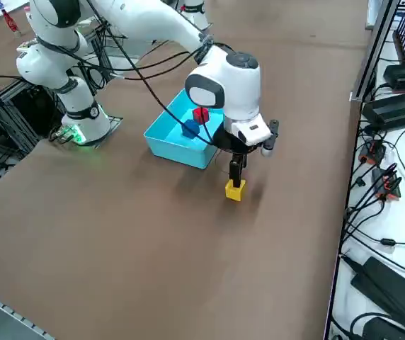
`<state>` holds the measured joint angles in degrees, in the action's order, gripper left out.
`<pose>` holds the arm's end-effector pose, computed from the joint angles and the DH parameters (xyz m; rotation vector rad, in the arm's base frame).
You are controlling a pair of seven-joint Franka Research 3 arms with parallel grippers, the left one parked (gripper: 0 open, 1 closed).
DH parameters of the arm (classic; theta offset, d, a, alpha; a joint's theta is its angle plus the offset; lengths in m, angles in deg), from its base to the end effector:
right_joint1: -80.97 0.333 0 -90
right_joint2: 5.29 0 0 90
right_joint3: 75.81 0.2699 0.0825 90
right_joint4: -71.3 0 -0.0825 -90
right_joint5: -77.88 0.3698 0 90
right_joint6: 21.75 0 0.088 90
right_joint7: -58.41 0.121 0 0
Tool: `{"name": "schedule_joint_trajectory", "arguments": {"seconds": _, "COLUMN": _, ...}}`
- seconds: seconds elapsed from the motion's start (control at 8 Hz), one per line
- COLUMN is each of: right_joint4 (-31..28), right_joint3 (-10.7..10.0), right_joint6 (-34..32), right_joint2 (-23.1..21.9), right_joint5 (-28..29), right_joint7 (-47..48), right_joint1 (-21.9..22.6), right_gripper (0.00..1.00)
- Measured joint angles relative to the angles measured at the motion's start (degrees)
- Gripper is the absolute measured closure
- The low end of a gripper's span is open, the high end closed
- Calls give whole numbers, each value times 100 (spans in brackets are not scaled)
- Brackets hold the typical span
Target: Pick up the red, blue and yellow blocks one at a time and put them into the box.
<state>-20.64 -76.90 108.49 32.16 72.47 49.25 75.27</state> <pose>0.6528 -0.0800 0.2067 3.0520 0.1617 0.0045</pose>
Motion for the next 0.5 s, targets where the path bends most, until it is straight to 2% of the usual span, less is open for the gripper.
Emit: {"name": "schedule_joint_trajectory", "arguments": {"seconds": 0.5, "right_joint4": 6, "right_joint3": -1, "right_joint6": 308, "right_joint2": 189, "right_joint5": -1, "right_joint7": -215, "right_joint1": -175, "right_gripper": 0}}
